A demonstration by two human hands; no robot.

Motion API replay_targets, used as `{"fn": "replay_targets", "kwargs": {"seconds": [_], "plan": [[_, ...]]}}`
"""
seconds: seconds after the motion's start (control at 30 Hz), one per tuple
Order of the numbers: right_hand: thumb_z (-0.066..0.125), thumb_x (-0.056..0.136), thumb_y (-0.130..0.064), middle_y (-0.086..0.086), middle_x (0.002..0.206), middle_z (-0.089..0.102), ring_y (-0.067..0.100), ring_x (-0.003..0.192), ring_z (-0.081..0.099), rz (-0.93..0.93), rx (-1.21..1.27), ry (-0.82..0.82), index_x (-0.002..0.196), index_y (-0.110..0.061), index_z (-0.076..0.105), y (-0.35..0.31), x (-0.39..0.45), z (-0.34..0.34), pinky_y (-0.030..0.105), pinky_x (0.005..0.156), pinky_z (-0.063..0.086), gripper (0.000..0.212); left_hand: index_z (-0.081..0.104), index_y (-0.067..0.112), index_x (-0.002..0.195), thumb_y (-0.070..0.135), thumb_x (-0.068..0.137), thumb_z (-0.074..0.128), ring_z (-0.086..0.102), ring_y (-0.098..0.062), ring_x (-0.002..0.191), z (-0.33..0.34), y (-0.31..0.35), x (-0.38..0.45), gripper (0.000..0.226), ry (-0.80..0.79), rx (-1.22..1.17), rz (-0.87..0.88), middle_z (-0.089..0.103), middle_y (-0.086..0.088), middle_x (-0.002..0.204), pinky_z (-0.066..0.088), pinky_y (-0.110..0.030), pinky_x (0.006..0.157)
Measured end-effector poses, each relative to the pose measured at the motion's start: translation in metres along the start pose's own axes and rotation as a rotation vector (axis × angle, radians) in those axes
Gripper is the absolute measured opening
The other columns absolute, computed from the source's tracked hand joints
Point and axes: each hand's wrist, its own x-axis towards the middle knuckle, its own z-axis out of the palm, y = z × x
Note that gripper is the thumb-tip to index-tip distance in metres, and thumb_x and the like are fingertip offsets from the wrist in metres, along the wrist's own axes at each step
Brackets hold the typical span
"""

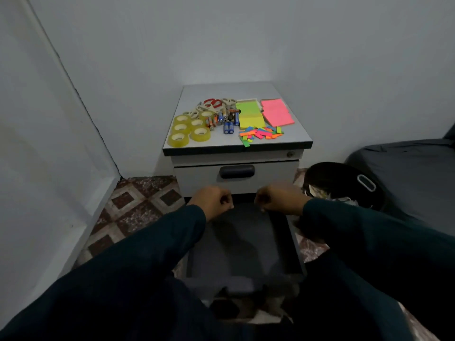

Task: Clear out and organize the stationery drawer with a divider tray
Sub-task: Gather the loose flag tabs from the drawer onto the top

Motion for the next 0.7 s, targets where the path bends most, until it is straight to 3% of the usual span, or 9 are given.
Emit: {"fn": "replay_targets", "kwargs": {"seconds": [0.2, 0.53, 0.7], "plan": [[0.064, 0.087, -0.016, 0.009, 0.122, 0.062, 0.021, 0.112, 0.057, -0.034, -0.076, -0.205, 0.123, -0.008, 0.059, 0.005, -0.018, 0.064, 0.025, 0.091, 0.042, 0.037, 0.066, 0.013, 0.104, 0.027, 0.087, 0.065, 0.058, -0.012, 0.088, 0.054, -0.030, -0.025, 0.022, -0.264, 0.085, 0.013, 0.066, -0.005, 0.108, 0.042, -0.019, 0.078], [0.068, 0.084, -0.023, 0.009, 0.129, 0.055, 0.024, 0.117, 0.054, -0.026, -0.189, -0.453, 0.131, -0.015, 0.050, 0.024, -0.026, 0.139, 0.028, 0.096, 0.041, 0.051, 0.049, 0.016, 0.132, 0.042, 0.078, 0.073, 0.054, -0.025, 0.116, 0.105, -0.059, -0.048, 0.065, -0.695, 0.335, -0.076, 0.055, -0.006, 0.129, 0.046, -0.033, 0.095], [0.061, 0.089, -0.024, 0.013, 0.129, 0.053, 0.029, 0.116, 0.054, -0.077, -0.350, -0.510, 0.133, -0.015, 0.049, 0.030, -0.023, 0.146, 0.036, 0.097, 0.044, 0.047, 0.048, 0.017, 0.134, 0.028, 0.085, 0.067, 0.052, -0.027, 0.121, 0.118, -0.072, -0.051, 0.054, -0.766, 0.460, -0.050, 0.050, -0.009, 0.136, 0.045, -0.035, 0.098]]}}
